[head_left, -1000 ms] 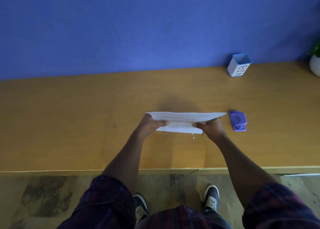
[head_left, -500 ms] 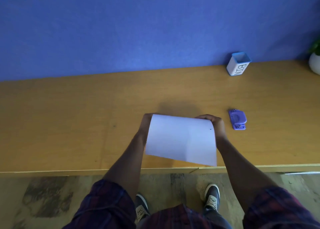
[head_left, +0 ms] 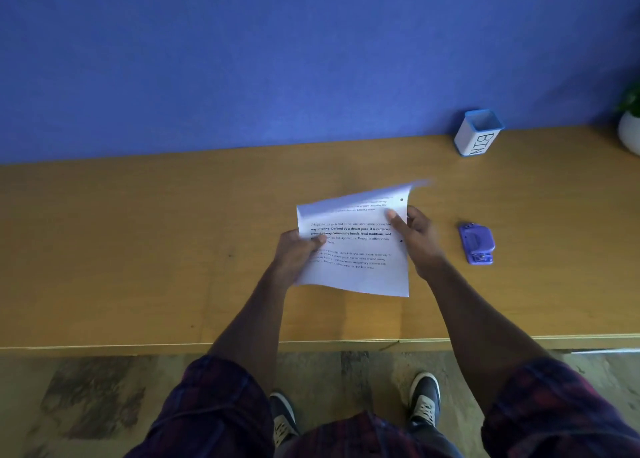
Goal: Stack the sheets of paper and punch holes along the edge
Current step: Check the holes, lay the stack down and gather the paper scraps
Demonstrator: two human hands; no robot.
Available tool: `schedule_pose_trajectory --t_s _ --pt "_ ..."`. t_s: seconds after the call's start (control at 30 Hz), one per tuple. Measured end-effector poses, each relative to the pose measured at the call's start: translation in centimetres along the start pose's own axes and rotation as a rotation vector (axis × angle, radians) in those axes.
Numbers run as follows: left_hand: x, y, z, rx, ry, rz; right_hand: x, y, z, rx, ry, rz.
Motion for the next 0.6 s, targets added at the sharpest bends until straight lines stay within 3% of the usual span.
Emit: schedule_pose_trajectory --t_s 0.17,0.3,0.6 --pt "0.7 -0.9 -1.2 0.022 0.054 -0.001 -0.3 -0.9 1.4 -0.105 0.069 0.056" --pt "2.2 -1.8 -1.6 0.047 0.097 0.096 -2.2 -0.9 2.3 -0.230 0.021 -0.039" --pt "7.4 -4.5 0.5 0.000 0.050 0.230 -6.9 -1.1 3.0 -0.238 0.167 -0.215"
Point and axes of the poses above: each hand's wrist, its own y-axis away from the middle knuckle, its own x-axis out of the back of the hand, z = x × y, the point moved 8 cm from there along -y, towards the middle knuckle, and after that the axes turned 5 degrees about x, right-handed, at the moved point
